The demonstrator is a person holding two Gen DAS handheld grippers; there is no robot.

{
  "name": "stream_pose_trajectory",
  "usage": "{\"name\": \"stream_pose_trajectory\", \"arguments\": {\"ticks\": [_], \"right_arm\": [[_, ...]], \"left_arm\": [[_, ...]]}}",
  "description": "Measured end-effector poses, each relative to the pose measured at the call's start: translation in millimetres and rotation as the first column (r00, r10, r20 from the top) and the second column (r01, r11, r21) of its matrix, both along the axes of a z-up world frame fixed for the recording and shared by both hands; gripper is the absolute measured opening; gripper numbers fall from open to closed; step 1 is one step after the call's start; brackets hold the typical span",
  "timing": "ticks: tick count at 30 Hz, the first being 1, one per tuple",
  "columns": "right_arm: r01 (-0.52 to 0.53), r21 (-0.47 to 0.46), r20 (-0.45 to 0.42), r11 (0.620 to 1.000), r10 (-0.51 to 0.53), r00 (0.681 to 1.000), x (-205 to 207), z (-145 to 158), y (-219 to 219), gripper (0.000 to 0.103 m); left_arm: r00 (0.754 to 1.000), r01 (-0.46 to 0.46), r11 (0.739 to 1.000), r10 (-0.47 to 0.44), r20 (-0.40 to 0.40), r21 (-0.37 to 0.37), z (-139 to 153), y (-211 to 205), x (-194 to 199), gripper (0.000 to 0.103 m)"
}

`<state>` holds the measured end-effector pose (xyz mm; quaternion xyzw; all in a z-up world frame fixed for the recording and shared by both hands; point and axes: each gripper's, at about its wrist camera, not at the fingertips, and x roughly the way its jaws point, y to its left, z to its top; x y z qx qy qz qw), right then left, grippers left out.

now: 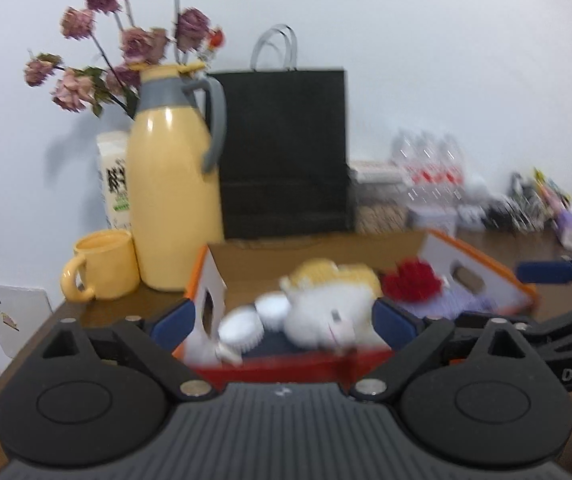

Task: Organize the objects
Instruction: 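Grasp the white round disc with the right gripper while the left gripper grasps the pink-tied cable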

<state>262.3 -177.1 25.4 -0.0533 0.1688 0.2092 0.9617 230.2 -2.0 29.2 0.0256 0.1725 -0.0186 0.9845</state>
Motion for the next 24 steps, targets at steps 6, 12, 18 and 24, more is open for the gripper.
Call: {"name": "stream_pose_trajectory", "arguments": {"ticks": [6, 12, 18, 24], "right_arm": [[-0.157, -0.059, -0.103, 0.986, 0.15, 0.983, -23.5, -20.5, 18.2, 0.073], [-0.217, -0.079, -0.161, 0.973, 0.202, 0.966, -24.6, -32.2, 31.9, 0.053], [-0.252, -0.053, -0.196, 0.966, 0.237, 0.951, -19.7, -37.9, 36.5, 0.053], [-0.279, -0.018, -0.228, 0.96, 0.268, 0.936, -14.4, -43.0, 35.0, 0.037]], "left_arm": [[0.991, 0.065, 0.998, -0.067, -0.119, -0.022, -23.9, 6.2, -21.4, 0.045], [0.985, 0.103, 0.994, -0.106, -0.138, -0.028, -29.4, 9.5, -36.2, 0.034], [0.975, 0.143, 0.989, -0.148, -0.164, -0.04, -33.0, 6.8, -39.2, 0.033], [0.961, 0.176, 0.981, -0.189, -0.202, -0.079, -36.7, 6.8, -37.1, 0.033]]}}
